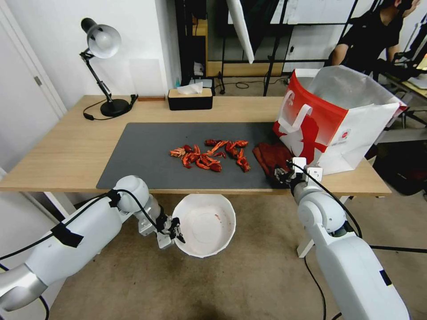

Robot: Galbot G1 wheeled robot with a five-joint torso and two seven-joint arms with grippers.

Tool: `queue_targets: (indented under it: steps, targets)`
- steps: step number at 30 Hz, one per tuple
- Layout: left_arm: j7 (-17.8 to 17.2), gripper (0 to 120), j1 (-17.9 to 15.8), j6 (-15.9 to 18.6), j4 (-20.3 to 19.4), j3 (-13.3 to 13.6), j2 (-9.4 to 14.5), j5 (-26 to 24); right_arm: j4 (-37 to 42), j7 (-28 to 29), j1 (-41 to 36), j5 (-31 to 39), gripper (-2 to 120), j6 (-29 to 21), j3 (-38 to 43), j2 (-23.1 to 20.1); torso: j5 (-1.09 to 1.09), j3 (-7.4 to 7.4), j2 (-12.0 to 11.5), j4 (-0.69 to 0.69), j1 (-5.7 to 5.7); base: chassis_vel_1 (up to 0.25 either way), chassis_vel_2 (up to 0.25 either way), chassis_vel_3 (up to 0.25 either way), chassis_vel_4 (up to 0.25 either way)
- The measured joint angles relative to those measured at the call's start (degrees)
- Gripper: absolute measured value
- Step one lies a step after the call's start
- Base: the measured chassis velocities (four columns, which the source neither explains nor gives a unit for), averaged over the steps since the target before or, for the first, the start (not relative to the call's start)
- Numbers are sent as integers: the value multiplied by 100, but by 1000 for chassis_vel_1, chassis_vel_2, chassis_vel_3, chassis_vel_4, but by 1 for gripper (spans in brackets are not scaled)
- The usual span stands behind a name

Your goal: Sweep shrimp from table into container with towel, then put container into takeout bag.

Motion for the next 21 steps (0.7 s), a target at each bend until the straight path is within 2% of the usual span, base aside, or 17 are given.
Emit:
queue_targets:
  steps: [1, 3, 4, 6, 9, 21]
  targets:
    - [0, 0, 0, 0, 0, 0, 0, 0, 0, 0, 0, 0, 36, 0, 0, 0, 0, 0, 0, 0, 0, 0, 0, 0, 0]
    - [-18, 0, 6, -20, 15, -9, -4, 3, 3, 23, -20, 34, 26, 0, 10, 2, 0, 0, 0, 0, 0, 0, 0, 0, 0]
    - [-18, 0, 6, -20, 15, -9, -4, 3, 3, 23, -20, 34, 26, 0, 10, 2, 0, 0, 0, 0, 0, 0, 0, 0, 0]
    - [-40, 0, 8, -39, 40, -19, -13, 7, 4, 48, -27, 74, 14, 0, 18, -3, 0, 0, 0, 0, 0, 0, 0, 0, 0]
    - [-52, 0, 9, -51, 56, -26, -22, 11, 4, 55, -27, 101, 7, 0, 20, -14, 0, 0, 0, 0, 0, 0, 0, 0, 0]
    - [-60, 0, 26, -68, 90, -53, -54, 30, 93, -132, -24, 105, 4, 165, 63, -104, 2, 0, 0, -2, 1, 0, 0, 0, 0]
